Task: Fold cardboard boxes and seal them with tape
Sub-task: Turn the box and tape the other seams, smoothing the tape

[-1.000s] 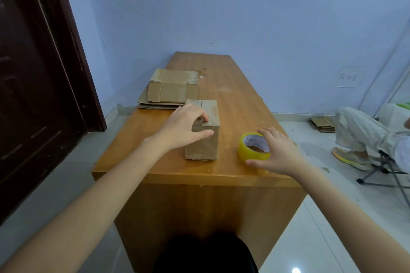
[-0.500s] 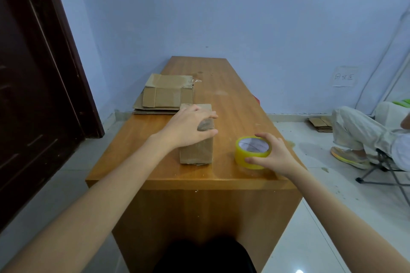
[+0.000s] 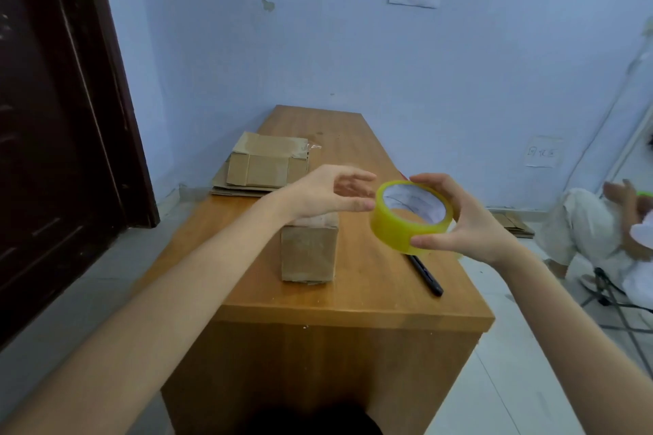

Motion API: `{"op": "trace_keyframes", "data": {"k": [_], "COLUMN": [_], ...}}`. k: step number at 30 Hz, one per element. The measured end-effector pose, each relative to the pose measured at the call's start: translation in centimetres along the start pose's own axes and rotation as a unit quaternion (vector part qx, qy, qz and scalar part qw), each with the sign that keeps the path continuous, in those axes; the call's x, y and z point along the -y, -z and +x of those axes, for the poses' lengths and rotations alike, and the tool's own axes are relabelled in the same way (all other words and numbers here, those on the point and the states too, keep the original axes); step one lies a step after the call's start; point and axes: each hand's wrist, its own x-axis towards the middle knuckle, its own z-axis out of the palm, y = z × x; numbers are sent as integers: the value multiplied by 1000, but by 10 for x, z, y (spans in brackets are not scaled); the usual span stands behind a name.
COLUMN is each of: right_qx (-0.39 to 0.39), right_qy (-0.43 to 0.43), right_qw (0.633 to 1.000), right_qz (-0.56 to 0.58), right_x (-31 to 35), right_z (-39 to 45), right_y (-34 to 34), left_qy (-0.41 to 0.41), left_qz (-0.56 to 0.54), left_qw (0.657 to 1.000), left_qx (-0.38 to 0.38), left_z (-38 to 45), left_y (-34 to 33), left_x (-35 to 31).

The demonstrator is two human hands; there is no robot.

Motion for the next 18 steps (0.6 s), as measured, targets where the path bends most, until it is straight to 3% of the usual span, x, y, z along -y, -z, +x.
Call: {"op": "trace_keyframes", "data": {"k": [4,10,14,18], "right_qx": [29,26,-96,-195], "right_qy": [0,-30,-50,-79], "right_qw": [999,994,984,936], "right_qz": [33,97,145,284], "right_x": [11,4,-1,11], "right_z": [5,11,23,39], "right_y": [-3,-22,-43,-67], "left_qy": [-31,-21,1,9], "left_qz": [-96,-121,-101,-127], "left_qw": [993,987,979,949], "left_qx": [-55,-98,-180,-288], "left_z": [-7,-23,-30,-30], "left_y": [3,5,7,1], "left_x": [1,8,10,9]}}
